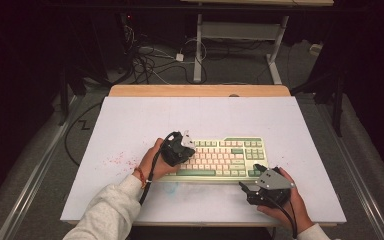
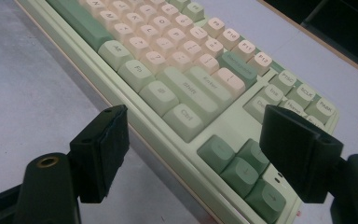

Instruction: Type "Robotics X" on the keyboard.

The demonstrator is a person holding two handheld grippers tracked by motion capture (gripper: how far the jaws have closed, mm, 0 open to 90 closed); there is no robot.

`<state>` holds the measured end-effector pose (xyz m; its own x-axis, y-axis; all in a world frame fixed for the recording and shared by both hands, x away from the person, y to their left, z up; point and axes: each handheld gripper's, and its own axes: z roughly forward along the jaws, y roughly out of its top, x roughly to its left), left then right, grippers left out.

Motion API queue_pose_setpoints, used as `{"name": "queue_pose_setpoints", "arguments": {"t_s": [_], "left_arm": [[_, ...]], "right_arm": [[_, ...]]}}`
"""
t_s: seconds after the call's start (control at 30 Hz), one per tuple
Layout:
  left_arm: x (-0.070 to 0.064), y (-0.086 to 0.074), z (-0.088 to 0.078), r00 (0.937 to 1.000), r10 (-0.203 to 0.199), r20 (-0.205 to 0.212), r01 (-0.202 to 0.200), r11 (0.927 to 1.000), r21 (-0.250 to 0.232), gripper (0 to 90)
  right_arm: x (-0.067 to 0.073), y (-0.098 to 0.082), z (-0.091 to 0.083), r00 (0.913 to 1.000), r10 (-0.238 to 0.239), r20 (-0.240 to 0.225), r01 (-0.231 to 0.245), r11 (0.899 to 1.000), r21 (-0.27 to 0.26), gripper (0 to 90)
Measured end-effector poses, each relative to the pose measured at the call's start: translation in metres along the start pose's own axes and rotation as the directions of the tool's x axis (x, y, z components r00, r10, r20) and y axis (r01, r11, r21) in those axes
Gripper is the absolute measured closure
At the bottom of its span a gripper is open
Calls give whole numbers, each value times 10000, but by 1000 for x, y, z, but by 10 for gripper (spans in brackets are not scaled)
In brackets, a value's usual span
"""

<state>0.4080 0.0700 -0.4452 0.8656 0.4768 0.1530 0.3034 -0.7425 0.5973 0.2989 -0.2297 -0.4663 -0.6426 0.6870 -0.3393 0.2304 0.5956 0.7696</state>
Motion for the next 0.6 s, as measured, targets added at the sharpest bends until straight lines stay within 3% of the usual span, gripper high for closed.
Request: {"name": "queue_pose_setpoints", "arguments": {"t_s": [0.37, 0.6], "left_arm": [[-3, 3, 5, 9998, 193, -25, -192, 9996, 225, 876], [-4, 4, -2, 9996, 249, -141, -250, 9997, -55, 873]], "right_arm": [[2, 0, 2, 9999, -150, -43, 150, 9998, 118, 242], [2, 0, 2, 9999, -161, -49, 161, 9998, 145, 242]]}}
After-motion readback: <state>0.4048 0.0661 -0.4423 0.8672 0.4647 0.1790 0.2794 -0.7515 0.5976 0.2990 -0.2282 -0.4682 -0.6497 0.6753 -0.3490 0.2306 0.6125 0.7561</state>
